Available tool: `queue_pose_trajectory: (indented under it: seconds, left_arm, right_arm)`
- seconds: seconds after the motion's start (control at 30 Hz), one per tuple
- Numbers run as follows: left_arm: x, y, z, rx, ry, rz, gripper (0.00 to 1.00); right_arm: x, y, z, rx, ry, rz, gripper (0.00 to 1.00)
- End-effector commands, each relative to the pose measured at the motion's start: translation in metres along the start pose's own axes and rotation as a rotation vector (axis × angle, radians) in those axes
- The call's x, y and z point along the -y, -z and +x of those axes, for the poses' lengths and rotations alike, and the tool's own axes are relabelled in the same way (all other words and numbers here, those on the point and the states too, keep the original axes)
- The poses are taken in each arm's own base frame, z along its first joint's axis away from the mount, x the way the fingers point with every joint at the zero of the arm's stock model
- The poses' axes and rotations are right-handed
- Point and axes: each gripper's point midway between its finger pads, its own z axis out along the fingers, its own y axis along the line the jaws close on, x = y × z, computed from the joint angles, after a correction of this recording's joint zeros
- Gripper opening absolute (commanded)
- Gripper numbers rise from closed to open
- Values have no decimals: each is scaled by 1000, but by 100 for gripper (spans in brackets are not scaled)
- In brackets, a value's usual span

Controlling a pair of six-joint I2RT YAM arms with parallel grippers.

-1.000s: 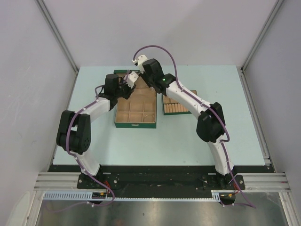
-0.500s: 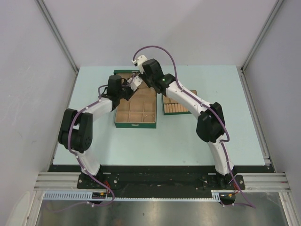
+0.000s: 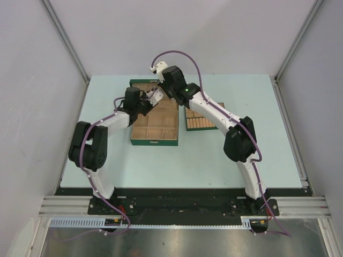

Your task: Organize the mixed jewelry

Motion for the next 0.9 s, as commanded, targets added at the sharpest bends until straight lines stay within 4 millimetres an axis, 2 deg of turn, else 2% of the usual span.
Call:
queue_pose_trajectory:
  seconds: [0.0,0.4,0.7,0.87]
  left_arm:
    - [-8,-3,-6,8,-52,-27,36]
    - [-4,-10,5,-16,-66,-16,31]
    - [0,-6,8,-26,-69,-2,12]
    - [6,0,7,-27,-76,28,5]
  right_arm:
    - [11,20,-35,79,-20,23,0]
    - [12,20,-35,80,-19,26,0]
    - [11,19,-33,74,-22,25,0]
    - [11,18,-31,69,-24,26,0]
